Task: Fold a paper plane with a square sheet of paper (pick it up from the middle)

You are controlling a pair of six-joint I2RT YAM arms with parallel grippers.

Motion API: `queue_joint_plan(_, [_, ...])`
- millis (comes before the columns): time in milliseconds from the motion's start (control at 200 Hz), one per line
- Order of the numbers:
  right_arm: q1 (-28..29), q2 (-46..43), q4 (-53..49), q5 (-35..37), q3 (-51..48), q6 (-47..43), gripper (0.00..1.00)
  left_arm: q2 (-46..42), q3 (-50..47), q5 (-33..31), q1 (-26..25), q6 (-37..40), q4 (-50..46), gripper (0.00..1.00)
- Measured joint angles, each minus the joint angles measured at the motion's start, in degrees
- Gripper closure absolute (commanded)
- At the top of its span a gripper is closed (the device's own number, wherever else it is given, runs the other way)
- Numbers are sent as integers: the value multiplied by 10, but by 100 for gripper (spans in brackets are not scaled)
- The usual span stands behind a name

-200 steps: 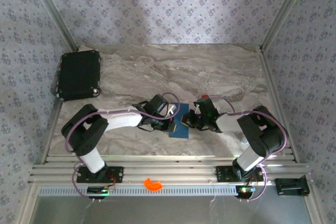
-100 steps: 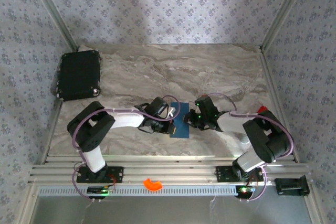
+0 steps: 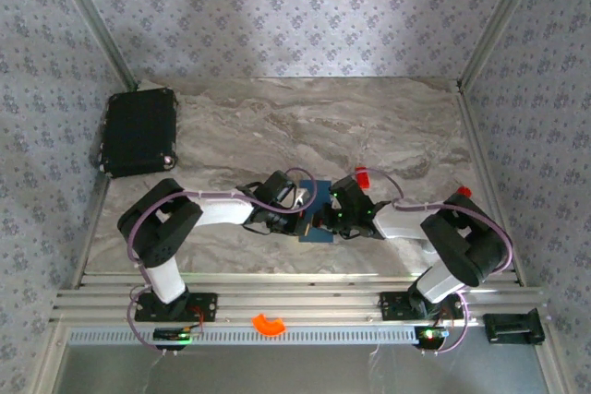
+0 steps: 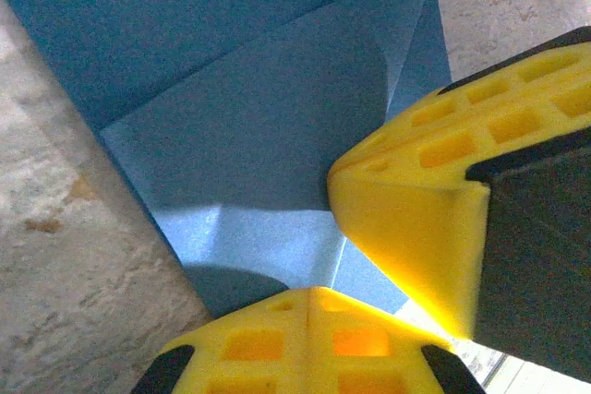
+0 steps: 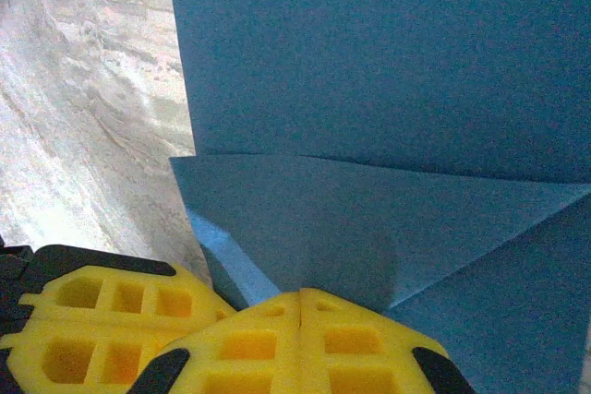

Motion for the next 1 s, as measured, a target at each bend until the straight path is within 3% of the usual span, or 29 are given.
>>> queue_joint_plan(325, [-40, -14, -6, -12, -8, -3, 100, 0, -4, -1, 0, -2, 13, 100])
queue_joint_plan(765, [7, -2, 27, -11, -8, 16, 100, 0, -7, -1, 0, -7, 17, 100])
queue_joint_plan(999, [-36, 4, 30, -32, -14, 18, 100, 0, -8, -1, 0, -6, 20, 100])
